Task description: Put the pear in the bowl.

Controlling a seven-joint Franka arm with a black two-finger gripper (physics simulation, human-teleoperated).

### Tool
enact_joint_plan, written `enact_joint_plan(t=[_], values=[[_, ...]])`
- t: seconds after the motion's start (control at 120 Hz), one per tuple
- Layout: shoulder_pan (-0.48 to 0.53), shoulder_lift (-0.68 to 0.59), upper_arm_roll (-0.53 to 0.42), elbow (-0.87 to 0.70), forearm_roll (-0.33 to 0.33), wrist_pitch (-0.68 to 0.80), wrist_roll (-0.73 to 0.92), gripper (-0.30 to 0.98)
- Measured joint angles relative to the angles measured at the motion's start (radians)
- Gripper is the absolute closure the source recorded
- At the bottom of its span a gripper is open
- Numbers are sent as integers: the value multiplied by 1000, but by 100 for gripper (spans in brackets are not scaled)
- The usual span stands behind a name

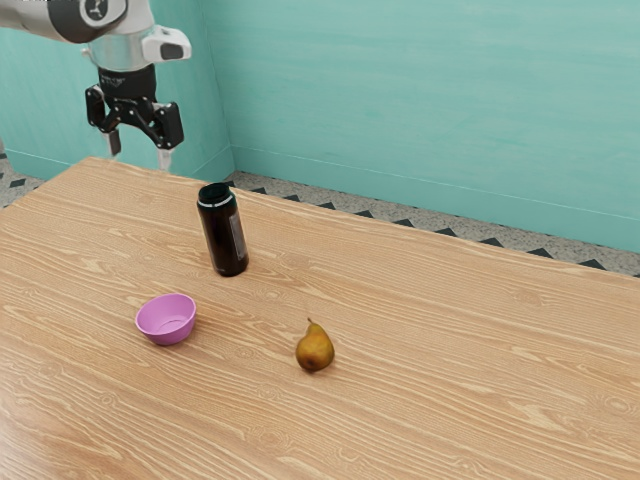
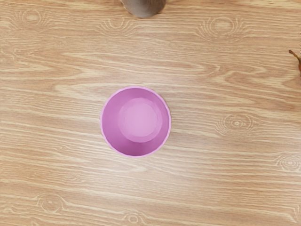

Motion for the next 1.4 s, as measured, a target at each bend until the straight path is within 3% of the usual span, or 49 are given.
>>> enact_joint_plan(t=[0.242, 0.333, 0.458, 0.825, 1.4], values=[[23, 28, -9, -73, -46, 120, 30, 0], [-17, 84, -14, -95, -78, 161, 20, 0], [-109, 160, -21, -109, -142, 224, -23, 0], [-140, 381, -20, -166, -319, 412, -213, 0], [-190, 517, -21, -180, -429, 537, -453, 0]])
